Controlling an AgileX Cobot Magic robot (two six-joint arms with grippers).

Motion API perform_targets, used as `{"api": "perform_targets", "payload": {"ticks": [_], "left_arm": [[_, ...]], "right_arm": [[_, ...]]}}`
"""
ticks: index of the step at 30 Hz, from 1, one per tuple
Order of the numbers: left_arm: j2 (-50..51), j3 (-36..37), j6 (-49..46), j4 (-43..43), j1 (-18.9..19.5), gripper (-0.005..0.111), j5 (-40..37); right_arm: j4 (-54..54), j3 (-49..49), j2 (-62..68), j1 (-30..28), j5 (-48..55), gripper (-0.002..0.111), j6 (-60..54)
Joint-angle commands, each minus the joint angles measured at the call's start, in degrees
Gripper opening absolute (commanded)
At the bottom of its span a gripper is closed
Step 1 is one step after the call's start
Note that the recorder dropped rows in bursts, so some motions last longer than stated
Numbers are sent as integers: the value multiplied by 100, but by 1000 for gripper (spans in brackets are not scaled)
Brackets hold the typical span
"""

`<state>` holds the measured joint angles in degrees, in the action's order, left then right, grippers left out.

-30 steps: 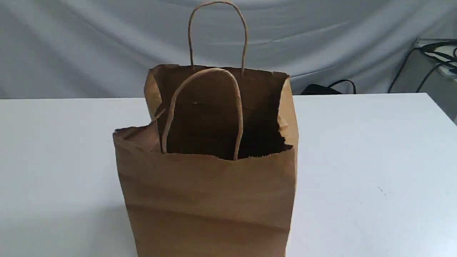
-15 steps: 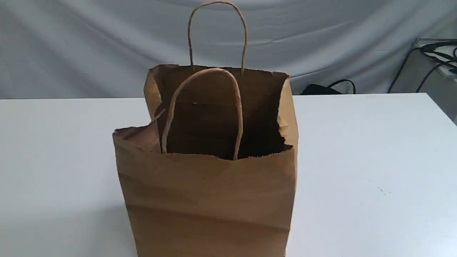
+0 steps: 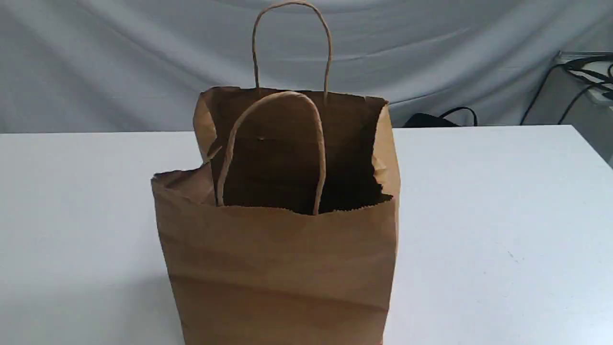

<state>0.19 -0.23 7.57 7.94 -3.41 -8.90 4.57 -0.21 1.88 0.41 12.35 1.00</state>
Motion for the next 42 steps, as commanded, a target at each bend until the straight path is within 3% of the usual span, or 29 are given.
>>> {"api": "perform_targets", "payload": {"ticks": [1, 5, 11, 42], "left_arm": [[-19, 23, -10, -54, 16, 0, -117], [-19, 23, -10, -128, 42, 0, -117], [-19, 23, -10, -368, 438, 0, -141], [-19, 23, -59, -306, 438, 0, -157]], "right_arm": [[28, 21, -24, -41, 13, 0, -12], [28, 21, -24, -41, 13, 0, -12], [28, 21, -24, -41, 13, 0, -12], [26, 21, -24, -41, 13, 0, 5]]}}
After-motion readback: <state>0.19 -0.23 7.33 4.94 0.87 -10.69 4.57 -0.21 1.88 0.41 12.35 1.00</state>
